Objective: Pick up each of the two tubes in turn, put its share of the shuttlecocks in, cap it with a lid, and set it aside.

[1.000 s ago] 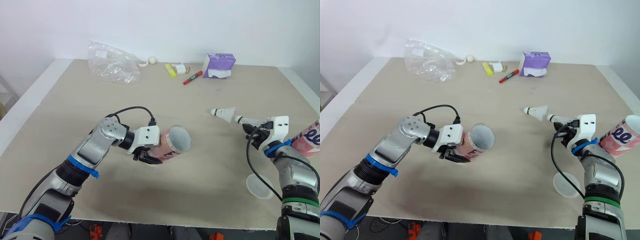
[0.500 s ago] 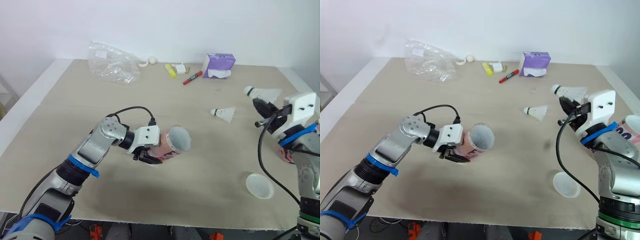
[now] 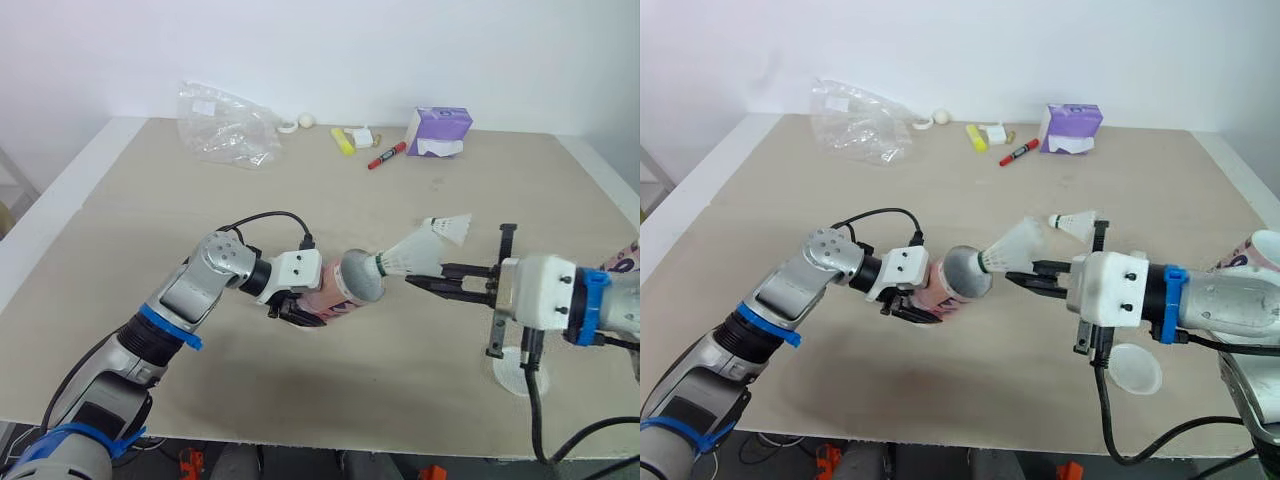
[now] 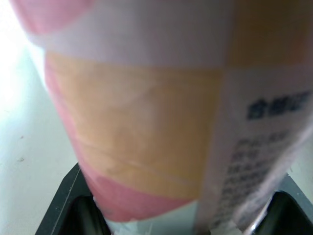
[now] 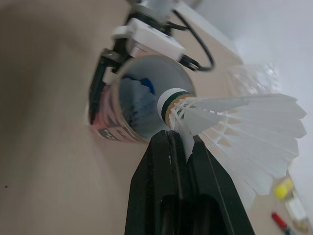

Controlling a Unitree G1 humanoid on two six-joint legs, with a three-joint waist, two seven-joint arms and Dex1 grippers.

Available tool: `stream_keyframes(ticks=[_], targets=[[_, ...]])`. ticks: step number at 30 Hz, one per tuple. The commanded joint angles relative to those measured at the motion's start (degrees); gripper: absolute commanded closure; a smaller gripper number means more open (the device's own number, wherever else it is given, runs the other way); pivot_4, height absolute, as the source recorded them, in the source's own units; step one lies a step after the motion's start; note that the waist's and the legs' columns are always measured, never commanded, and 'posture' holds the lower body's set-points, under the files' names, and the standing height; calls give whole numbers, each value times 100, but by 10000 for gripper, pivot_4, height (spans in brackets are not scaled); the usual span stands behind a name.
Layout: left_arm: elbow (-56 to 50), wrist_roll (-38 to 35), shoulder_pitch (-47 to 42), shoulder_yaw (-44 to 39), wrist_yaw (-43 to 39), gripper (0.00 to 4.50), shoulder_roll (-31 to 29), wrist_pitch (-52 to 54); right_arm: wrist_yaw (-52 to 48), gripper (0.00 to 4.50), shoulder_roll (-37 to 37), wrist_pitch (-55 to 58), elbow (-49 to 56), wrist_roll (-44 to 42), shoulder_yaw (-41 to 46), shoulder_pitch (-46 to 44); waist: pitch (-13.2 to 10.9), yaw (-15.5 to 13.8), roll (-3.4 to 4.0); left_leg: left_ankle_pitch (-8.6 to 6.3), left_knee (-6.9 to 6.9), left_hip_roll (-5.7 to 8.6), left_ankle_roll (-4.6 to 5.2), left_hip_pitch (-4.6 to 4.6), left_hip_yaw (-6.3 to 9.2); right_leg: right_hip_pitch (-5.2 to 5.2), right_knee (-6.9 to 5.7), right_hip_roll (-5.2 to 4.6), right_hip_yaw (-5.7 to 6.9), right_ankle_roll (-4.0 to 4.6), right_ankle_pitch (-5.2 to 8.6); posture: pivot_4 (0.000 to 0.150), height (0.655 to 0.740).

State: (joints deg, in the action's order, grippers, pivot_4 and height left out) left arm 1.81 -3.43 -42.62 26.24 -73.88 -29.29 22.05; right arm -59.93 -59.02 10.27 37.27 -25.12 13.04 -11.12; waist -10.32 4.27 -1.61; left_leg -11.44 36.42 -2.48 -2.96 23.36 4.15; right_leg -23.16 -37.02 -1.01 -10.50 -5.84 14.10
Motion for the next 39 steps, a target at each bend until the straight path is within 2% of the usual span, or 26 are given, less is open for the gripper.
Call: stream_keyframes(ticks=[1,10,11,13,15,16,20,21,31,38,39], targets=[[173,227,48,109,164,17703,-17,43,-16,44830,-32,-151,118,202,-279,-283,0,-4,-1,0,-1,0,0,1,0,-3,1,0,0,0,0,1500,7400],[121,240,87,94,221,17703,15,104,-106,44830,56,-285,146,494,-874,-545,0,-15,-1,-1,-5,7,-1,12,-2,9,2,-8,0,-2,0,1500,7400],[116,240,92,90,226,17703,13,110,-123,39866,62,-287,144,494,-898,-562,0,-15,-1,-1,-4,7,-1,11,-2,10,2,-8,0,-2,0,1500,7400],[107,242,102,84,237,17703,6,122,-160,35397,63,-291,136,483,-910,-581,0,-15,-1,-1,-4,7,-1,11,-2,10,2,-8,0,-2,0,1500,7400],[88,243,115,79,242,17703,-5,134,-171,26153,64,-282,138,461,-900,-589,0,-15,-1,-1,-4,7,-1,11,-2,11,2,-8,0,-2,0,1500,7400],[85,244,119,77,244,17703,-10,138,-161,23192,70,-274,133,445,-884,-595,0,-15,0,-1,-4,6,-1,11,-2,11,1,-8,0,-2,0,1500,7400],[88,240,127,71,244,17703,-21,140,5,3296,191,-78,102,172,-680,-587,0,-15,-1,-1,-4,7,-1,11,-2,12,2,-8,0,-2,0,1500,7400],[93,239,126,71,243,17703,-21,138,76,617,239,16,89,56,-588,-582,0,-15,-1,-1,-4,7,-1,11,-2,13,2,-8,0,-3,0,1500,7400],[192,249,78,73,222,17703,-21,68,712,617,620,855,-236,-839,454,-373,1,-16,-3,0,-4,7,0,10,-2,16,2,-8,0,-4,-1,1500,7400],[220,250,66,82,221,17703,3,40,1652,617,1263,1603,-651,-1381,1161,149,2,-16,-3,1,-4,7,1,8,-2,20,1,-8,0,-5,-2,1500,7400],[223,253,65,83,227,17703,8,40,2036,617,1486,1765,-847,-1354,1225,215,2,-16,-5,1,-4,8,1,8,-2,21,1,-9,0,-5,-2,1500,7400]])
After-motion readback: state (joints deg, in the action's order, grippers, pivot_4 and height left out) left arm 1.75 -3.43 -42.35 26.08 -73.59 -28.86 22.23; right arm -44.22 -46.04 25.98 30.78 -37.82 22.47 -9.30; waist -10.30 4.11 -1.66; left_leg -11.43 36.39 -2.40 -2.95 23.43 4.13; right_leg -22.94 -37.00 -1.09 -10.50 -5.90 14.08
